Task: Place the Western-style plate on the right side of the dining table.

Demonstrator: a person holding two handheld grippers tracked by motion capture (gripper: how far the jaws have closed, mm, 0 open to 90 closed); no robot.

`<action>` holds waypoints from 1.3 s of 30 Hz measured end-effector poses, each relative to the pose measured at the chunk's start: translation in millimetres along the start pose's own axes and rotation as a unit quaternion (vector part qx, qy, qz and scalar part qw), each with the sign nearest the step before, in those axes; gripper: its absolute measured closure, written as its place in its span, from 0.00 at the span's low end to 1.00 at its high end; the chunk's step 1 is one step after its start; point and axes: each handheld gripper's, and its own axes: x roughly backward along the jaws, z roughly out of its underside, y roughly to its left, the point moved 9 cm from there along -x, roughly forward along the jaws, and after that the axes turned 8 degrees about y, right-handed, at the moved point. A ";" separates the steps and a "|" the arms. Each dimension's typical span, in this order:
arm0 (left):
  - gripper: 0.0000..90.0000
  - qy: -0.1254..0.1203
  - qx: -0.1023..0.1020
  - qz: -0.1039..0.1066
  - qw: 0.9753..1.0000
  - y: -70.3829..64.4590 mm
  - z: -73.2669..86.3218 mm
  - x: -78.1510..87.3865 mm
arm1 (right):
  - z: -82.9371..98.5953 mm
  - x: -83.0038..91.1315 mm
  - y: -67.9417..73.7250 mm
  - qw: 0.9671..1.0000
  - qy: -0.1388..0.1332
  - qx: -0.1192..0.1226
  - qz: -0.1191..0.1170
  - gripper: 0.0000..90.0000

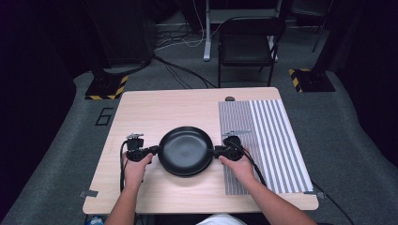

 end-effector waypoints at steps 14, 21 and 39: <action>0.84 0.002 -0.006 -0.003 1.000 -4.4 0.5 -1.3 | 1.9 -2.3 3.1 1.000 0.003 -0.010 -0.008 0.64; 0.84 0.001 -0.006 -0.007 1.000 -4.6 0.2 -2.4 | 2.2 -1.5 2.4 1.000 0.006 -0.022 -0.004 0.69; 0.78 0.016 -0.008 -0.001 1.000 -18.9 3.7 -22.3 | -0.9 6.9 -4.8 0.997 0.012 -0.068 -0.023 0.72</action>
